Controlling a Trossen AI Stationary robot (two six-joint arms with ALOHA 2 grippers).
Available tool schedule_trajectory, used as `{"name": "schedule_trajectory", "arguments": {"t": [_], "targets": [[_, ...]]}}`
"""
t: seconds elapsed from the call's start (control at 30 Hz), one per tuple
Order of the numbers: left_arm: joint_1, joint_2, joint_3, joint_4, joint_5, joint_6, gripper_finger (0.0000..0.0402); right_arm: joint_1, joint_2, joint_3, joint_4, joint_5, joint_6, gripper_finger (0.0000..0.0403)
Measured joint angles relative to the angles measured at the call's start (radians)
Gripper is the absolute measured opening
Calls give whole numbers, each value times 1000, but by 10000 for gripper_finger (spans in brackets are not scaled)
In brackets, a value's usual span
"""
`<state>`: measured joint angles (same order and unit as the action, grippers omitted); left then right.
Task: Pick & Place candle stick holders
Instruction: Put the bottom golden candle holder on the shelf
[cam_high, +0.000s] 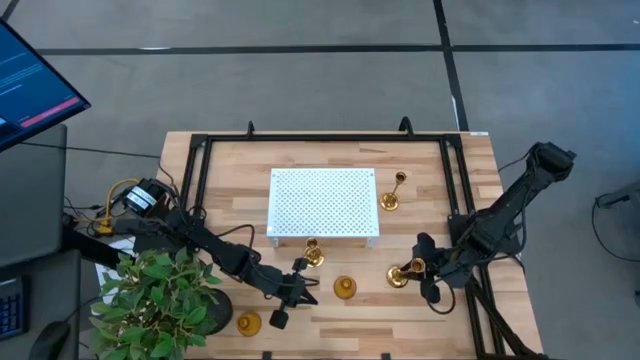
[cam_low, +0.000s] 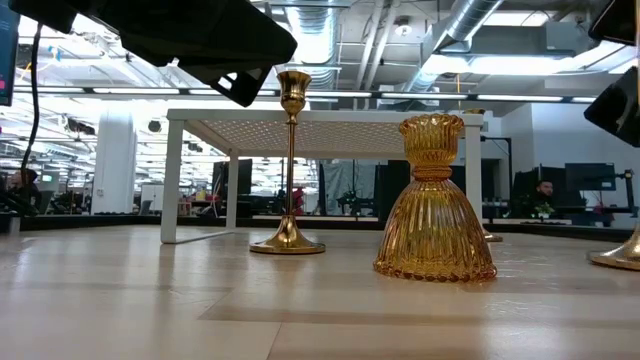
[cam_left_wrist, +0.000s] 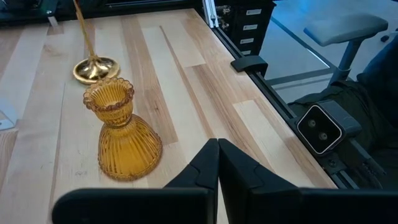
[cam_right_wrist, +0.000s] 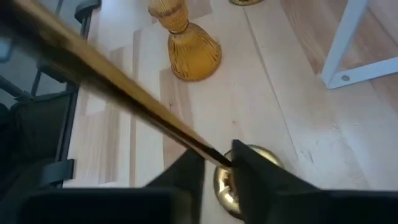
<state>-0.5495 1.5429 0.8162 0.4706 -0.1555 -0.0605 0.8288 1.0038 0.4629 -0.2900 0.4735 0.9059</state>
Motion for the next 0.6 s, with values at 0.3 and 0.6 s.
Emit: {"name": "schedule_trajectory", "arguments": {"t": [0.3, 0.6], "targets": [[0, 0, 0, 0, 0, 0, 8, -1, -50, 83, 9, 4, -120, 7], [0, -3, 0, -3, 1, 0, 8, -67, -50, 317, -59, 5, -449, 5]]}}
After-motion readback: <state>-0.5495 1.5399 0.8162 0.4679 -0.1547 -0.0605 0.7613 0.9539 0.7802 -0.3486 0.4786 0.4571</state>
